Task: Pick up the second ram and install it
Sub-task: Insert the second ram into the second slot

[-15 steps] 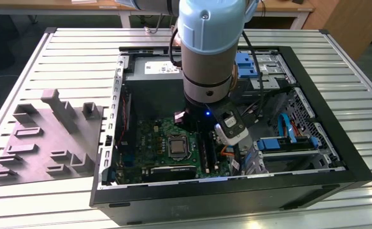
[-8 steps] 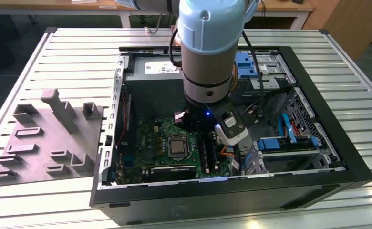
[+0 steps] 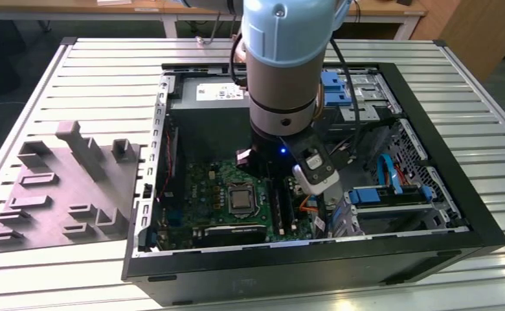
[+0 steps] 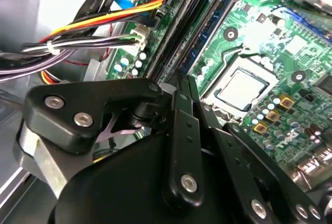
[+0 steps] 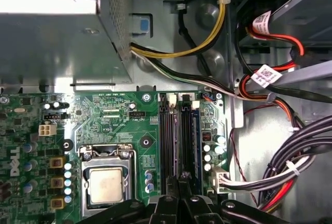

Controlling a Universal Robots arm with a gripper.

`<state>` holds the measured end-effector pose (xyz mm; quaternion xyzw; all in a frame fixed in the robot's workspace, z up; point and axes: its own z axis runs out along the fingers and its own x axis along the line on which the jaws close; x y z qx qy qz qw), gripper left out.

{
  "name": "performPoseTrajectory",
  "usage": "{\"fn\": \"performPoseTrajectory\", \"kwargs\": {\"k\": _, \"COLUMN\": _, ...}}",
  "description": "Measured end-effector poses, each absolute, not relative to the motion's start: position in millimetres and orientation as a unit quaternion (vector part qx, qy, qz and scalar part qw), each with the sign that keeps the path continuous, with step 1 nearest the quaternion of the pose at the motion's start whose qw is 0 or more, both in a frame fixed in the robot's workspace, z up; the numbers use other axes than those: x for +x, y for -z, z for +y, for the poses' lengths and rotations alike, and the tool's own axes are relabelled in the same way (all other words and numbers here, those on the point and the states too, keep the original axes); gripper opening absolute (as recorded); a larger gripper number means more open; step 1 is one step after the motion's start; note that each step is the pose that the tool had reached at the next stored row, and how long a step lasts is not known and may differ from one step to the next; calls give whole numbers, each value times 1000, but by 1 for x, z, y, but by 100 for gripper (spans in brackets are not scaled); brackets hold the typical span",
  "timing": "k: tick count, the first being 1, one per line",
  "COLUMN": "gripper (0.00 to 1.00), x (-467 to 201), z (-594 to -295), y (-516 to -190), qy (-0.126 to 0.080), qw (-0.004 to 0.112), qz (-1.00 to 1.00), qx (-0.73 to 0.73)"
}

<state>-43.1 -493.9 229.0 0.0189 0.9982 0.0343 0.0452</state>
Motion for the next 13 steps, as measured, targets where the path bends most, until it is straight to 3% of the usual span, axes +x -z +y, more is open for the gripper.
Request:
{"fn": "performPoseTrajectory", "kwargs": {"k": 10, "gripper": 11, "x": -43, "z": -494, "y": -230, "qy": -34, "qw": 45, "qz": 998, "qx": 19}}
{"fn": "performPoseTrajectory", "kwargs": {"k": 13, "gripper": 18, "x": -43, "z": -494, "y": -230, "qy": -34, "qw": 45, "qz": 998, "qx": 19}}
